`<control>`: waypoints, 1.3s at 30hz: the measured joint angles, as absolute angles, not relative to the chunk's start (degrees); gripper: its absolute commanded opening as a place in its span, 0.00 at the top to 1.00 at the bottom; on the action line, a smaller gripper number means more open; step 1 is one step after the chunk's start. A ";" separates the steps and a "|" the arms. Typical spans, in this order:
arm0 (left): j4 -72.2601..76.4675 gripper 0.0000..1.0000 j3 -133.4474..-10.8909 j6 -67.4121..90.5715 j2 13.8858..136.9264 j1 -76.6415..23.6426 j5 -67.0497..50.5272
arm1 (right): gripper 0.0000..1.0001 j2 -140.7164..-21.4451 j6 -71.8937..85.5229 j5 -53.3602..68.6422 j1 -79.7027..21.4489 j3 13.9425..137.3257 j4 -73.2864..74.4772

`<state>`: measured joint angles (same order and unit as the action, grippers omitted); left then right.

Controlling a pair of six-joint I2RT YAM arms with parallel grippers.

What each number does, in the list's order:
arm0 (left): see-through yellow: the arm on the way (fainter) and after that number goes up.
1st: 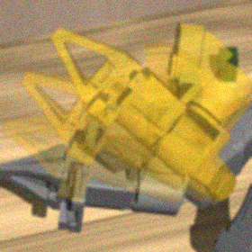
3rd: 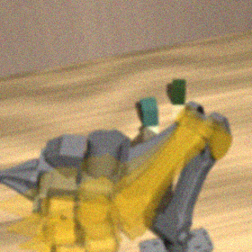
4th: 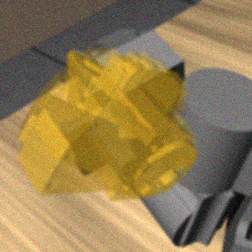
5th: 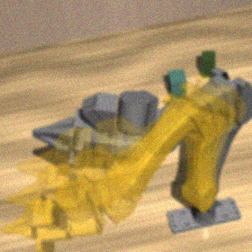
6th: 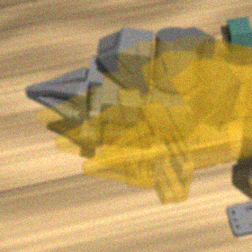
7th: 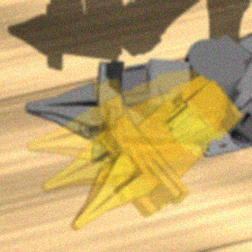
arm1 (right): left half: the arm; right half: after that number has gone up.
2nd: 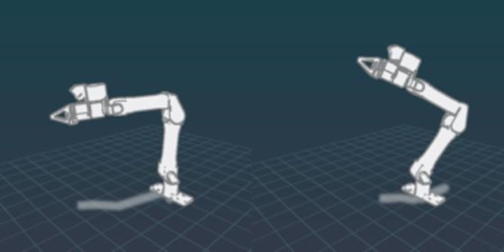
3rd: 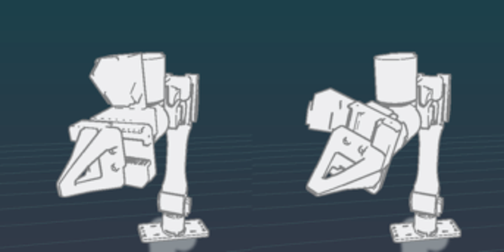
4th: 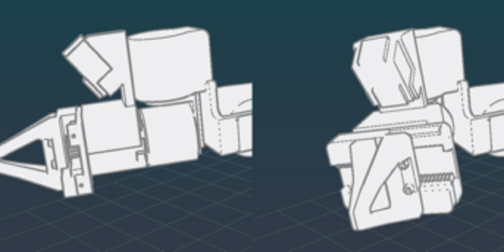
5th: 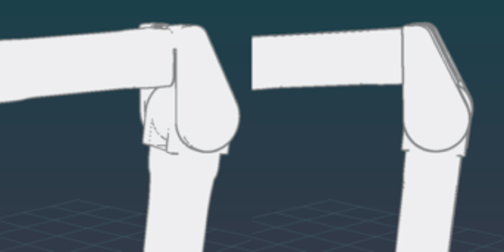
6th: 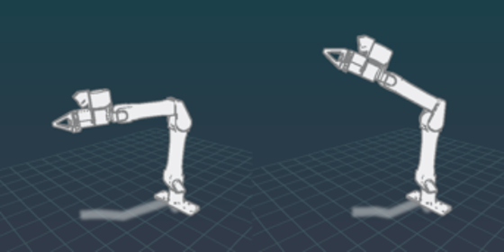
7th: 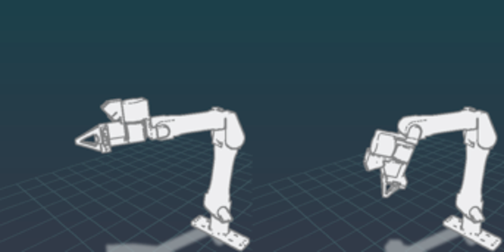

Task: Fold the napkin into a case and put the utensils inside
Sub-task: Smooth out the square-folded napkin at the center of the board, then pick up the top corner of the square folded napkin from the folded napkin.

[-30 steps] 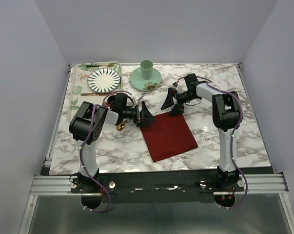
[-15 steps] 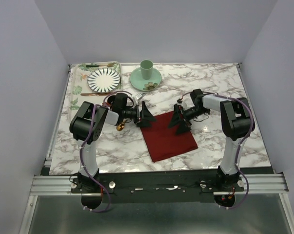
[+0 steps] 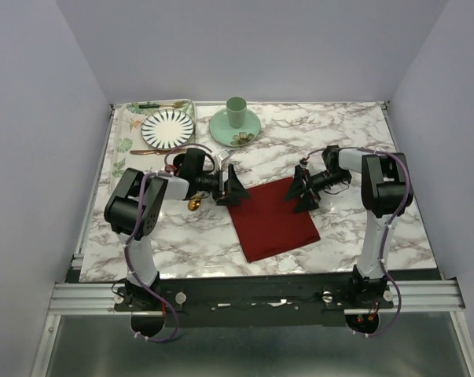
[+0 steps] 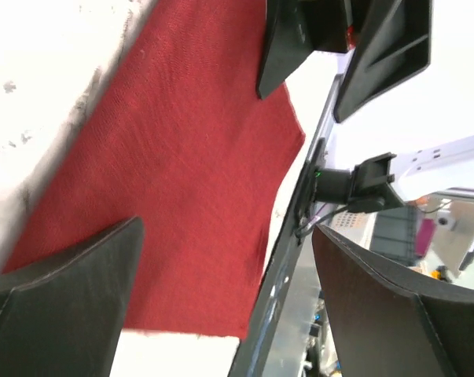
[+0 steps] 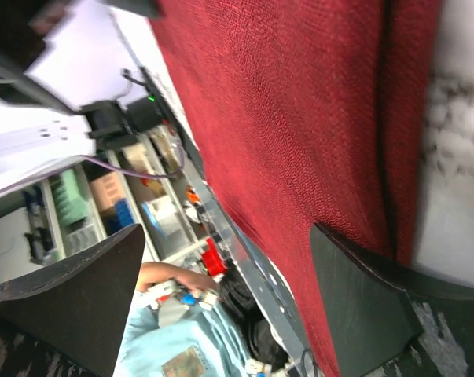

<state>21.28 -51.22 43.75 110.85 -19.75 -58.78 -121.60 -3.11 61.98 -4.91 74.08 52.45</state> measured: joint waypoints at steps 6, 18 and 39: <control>-4.45 0.01 -59.22 22.85 97.82 -21.08 -50.70 | 0.11 -116.42 -6.20 54.22 -5.13 74.32 55.07; -28.25 0.01 -63.51 -6.98 77.36 -21.50 -34.50 | 0.08 -95.00 -14.66 38.59 -5.13 67.33 57.17; -28.16 0.01 -65.12 -5.28 90.70 -29.04 -43.64 | 0.11 -105.62 -23.55 57.65 -6.33 65.08 65.93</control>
<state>-28.16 -65.12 -5.28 90.70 -29.04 -43.64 -105.62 -23.55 57.65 -6.33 65.08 65.93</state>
